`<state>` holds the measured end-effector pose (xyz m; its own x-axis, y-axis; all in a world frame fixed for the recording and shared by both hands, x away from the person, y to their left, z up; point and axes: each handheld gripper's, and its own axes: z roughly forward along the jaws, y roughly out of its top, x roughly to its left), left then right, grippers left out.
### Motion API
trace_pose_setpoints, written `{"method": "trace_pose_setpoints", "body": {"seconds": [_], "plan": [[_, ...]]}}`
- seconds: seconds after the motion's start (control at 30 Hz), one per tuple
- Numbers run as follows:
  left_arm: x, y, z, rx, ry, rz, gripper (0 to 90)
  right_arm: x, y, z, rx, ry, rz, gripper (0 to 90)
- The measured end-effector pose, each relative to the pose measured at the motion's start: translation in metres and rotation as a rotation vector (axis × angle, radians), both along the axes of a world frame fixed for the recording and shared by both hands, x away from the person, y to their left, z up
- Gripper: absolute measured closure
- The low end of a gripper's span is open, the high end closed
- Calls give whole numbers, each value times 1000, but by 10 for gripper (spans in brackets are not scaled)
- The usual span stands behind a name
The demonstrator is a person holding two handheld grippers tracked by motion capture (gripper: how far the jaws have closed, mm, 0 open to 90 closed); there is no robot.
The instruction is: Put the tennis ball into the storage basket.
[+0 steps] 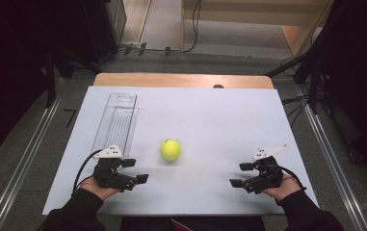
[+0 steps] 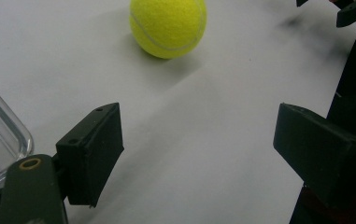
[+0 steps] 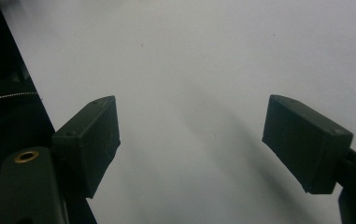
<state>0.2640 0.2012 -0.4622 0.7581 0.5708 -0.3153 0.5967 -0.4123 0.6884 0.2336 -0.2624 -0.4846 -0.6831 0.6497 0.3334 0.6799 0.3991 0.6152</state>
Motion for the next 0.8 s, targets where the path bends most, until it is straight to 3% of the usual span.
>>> {"method": "trace_pose_setpoints", "body": {"seconds": [0.27,0.43,0.6,0.8], "plan": [[0,-4,9,-2,-12,5,173,0,-1,0,-3,2,-1,169],[1,-8,16,-25,1,25,177,0,-1,0,-6,0,-1,169],[2,-12,21,-36,-14,41,176,0,-1,0,-6,0,-4,169],[4,-17,22,-6,-19,53,176,0,-1,0,-9,1,-6,169]]}}
